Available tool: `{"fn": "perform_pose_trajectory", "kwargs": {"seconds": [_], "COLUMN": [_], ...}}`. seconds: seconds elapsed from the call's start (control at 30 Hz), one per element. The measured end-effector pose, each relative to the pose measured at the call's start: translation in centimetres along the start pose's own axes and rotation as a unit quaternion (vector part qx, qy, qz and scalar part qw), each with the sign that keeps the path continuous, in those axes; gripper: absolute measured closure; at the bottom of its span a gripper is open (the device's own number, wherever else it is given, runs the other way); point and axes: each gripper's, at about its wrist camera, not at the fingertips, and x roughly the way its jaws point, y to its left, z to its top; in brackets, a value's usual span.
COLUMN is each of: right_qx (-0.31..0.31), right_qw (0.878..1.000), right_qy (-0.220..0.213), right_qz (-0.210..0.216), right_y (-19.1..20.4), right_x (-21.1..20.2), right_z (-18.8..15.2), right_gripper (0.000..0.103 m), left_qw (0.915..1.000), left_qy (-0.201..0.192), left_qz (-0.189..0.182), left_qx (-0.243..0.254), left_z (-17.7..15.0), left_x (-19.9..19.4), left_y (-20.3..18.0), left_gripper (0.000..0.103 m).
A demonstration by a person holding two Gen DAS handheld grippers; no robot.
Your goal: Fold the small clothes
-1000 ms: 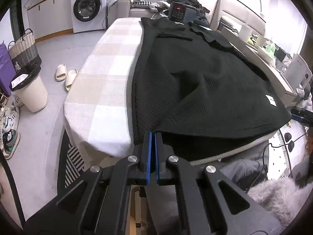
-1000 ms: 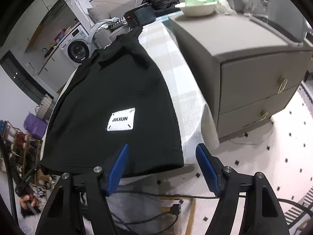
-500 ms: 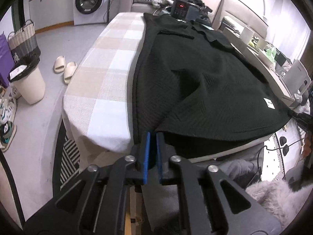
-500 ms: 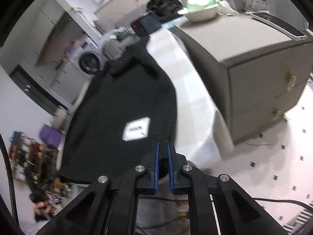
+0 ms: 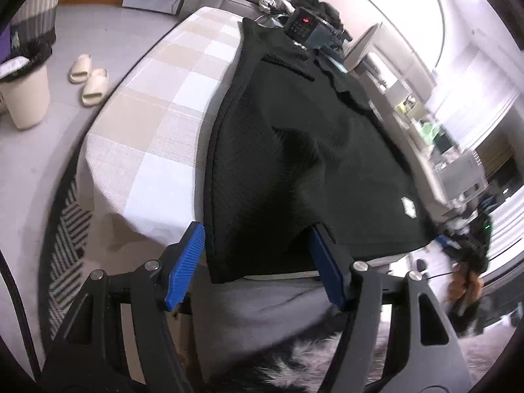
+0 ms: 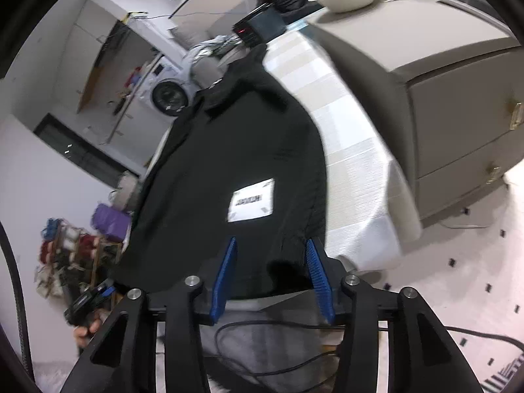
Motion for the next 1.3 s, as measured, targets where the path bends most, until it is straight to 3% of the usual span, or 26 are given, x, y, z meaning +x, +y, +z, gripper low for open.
{"fn": "perform_pose_trajectory", "kwargs": {"seconds": [0.13, 0.27, 0.4, 0.47, 0.53, 0.63, 0.87, 1.13, 1.17, 1.2, 1.23, 1.27, 1.3], "right_qx": [-0.003, -0.007, 0.001, 0.002, -0.002, -0.006, -0.001, -0.001, -0.004, -0.006, -0.012, -0.016, -0.015], "right_qw": [1.000, 1.000, 1.000, 1.000, 1.000, 1.000, 0.999, 1.000, 1.000, 1.000, 1.000, 0.999, 0.999], "right_qy": [-0.004, -0.008, -0.013, -0.012, -0.011, -0.013, -0.019, -0.018, -0.019, -0.018, -0.012, -0.007, -0.006], "right_qz": [0.025, 0.016, 0.017, 0.018, 0.018, 0.024, 0.027, 0.002, -0.005, -0.009, -0.020, -0.031, -0.046], "right_y": [0.2, 0.3, 0.1, 0.1, 0.1, 0.3, 0.4, 0.1, 0.1, 0.1, 0.2, 0.2, 0.1], "right_x": [0.0, 0.0, 0.4, 0.7, 0.6, 0.6, 1.0, 1.8, 2.0, 2.1, 2.4, 2.8, 3.0], "right_z": [0.0, 0.1, 0.2, 0.2, 0.2, 0.3, 0.8, 1.0, 1.0, 0.9, 0.9, 0.8, 0.8], "right_gripper": [0.044, 0.044, 0.044, 0.044, 0.044, 0.044, 0.044, 0.044, 0.045, 0.058, 0.070, 0.088, 0.094], "left_qw": [0.9999, 0.9997, 0.9995, 0.9990, 0.9993, 0.9993, 0.9996, 0.9991, 0.9989, 0.9986, 0.9984, 0.9983, 0.9978], "left_qy": [-0.013, -0.023, 0.007, 0.003, -0.008, 0.004, -0.005, -0.023, -0.024, -0.025, -0.023, -0.020, -0.017], "left_qz": [-0.003, 0.006, 0.023, 0.028, 0.015, -0.002, 0.007, 0.037, 0.041, 0.046, 0.050, 0.052, 0.060], "left_qx": [0.000, -0.002, -0.022, -0.036, -0.033, -0.036, -0.025, -0.003, -0.001, 0.005, 0.012, 0.017, 0.024], "left_z": [0.4, 0.6, 0.6, 0.3, 0.5, 0.7, 1.6, 3.2, 3.3, 3.3, 3.3, 3.3, 3.2], "left_x": [-1.0, -1.6, 0.7, 1.4, 1.5, 2.6, 4.3, 5.9, 6.1, 6.3, 6.5, 6.5, 6.7], "left_y": [0.1, 0.6, 1.3, 1.8, 1.9, 1.8, 1.0, 0.0, -0.1, -0.4, -0.7, -0.7, -0.9], "left_gripper": [0.038, 0.037, 0.037, 0.039, 0.050, 0.056, 0.056, 0.056, 0.056, 0.056, 0.063, 0.070, 0.079]}}
